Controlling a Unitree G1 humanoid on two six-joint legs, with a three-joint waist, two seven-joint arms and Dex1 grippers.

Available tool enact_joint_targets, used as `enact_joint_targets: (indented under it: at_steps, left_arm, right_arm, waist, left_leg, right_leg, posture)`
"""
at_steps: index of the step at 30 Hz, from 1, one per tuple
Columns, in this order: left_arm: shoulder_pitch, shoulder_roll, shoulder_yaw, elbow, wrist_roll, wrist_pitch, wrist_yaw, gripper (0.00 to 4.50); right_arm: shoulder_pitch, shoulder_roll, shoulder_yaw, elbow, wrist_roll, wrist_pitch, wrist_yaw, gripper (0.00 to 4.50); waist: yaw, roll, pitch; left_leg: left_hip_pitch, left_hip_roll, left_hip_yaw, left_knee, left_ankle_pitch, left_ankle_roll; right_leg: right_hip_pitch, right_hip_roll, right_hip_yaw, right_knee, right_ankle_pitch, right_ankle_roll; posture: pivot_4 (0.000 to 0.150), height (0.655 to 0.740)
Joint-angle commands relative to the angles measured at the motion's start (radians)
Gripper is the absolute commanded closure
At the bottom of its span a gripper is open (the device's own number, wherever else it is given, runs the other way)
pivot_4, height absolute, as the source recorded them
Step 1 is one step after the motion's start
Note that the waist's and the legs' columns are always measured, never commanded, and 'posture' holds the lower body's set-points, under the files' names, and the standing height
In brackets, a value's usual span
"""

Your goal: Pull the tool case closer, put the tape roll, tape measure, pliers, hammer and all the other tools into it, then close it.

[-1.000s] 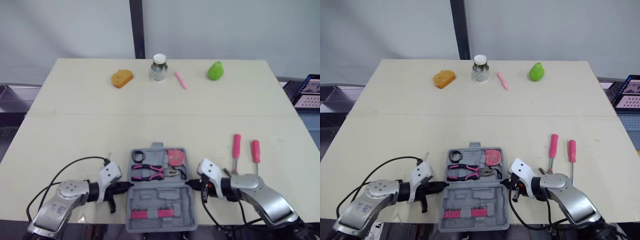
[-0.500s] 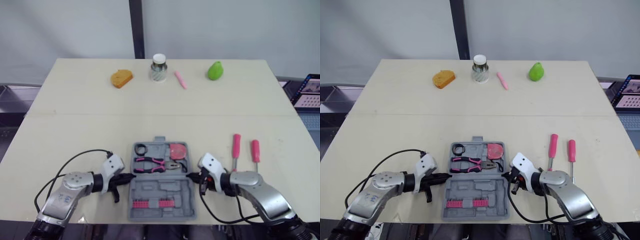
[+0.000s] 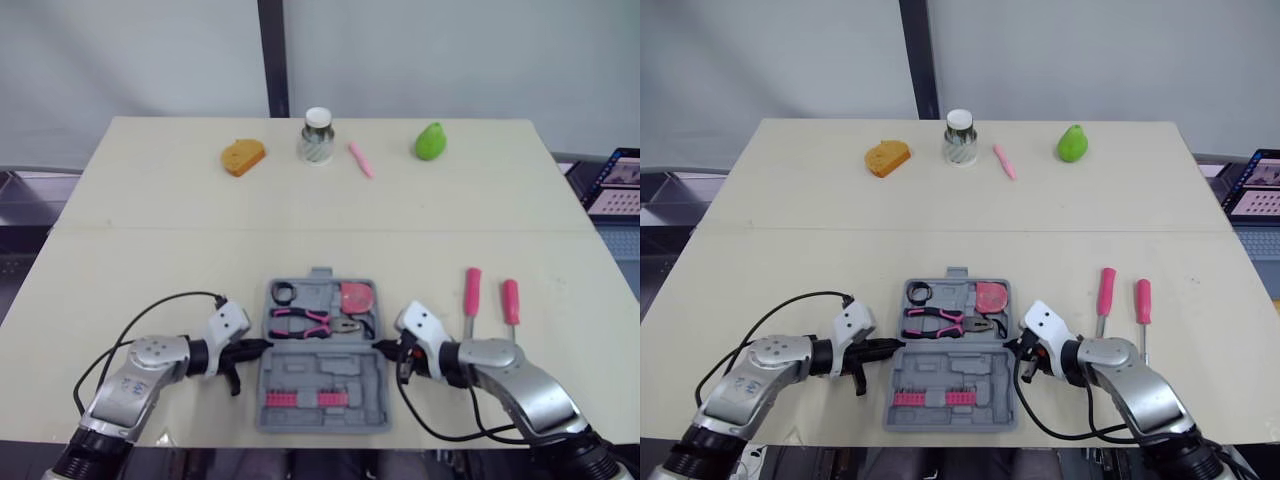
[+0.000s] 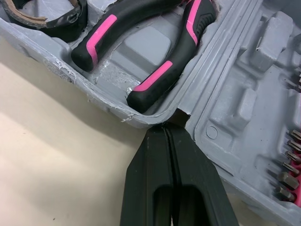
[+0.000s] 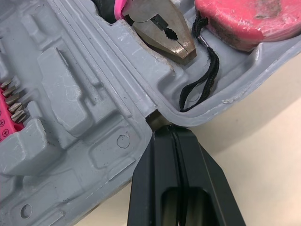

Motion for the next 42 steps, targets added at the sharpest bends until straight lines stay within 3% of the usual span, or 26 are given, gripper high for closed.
enact_joint_targets:
  at_steps: [1,22,42]
  left_arm:
    - [-0.012,-0.018,-0.013,-0.019,0.002,-0.023,-0.001,4.50]
    - [-0.050,-0.060,-0.023,-0.020,0.018,-0.001,0.004,4.50]
    - [-0.025,-0.013,0.035,0.003,0.012,-0.007,-0.005,4.50]
  right_arm:
    - [-0.008,0.020,-0.008,-0.016,0.011,-0.019,-0.008,4.47]
    - [-0.013,0.036,-0.011,-0.006,-0.010,-0.025,-0.006,4.47]
    - [0.042,-0.029,-0.066,0.002,-0.012,-0.046,-0.002,4.47]
  waist:
    - [0.000,0.000,0.000]
    - [0.000,0.000,0.000]
    - [-0.001,0.000,0.000]
  left_leg:
    - [0.000,0.000,0.000,0.000,0.000,0.000]
    - [0.000,0.000,0.000,0.000,0.000,0.000]
    - [0.000,0.000,0.000,0.000,0.000,0.000]
  right_leg:
    - [0.000,0.000,0.000,0.000,0.000,0.000]
    - [0.000,0.000,0.000,0.000,0.000,0.000]
    - [0.000,0.000,0.000,0.000,0.000,0.000]
  posture:
    - [0.150,0.7400]
    - [0.150,0.7400]
    - [0.150,0.7400]
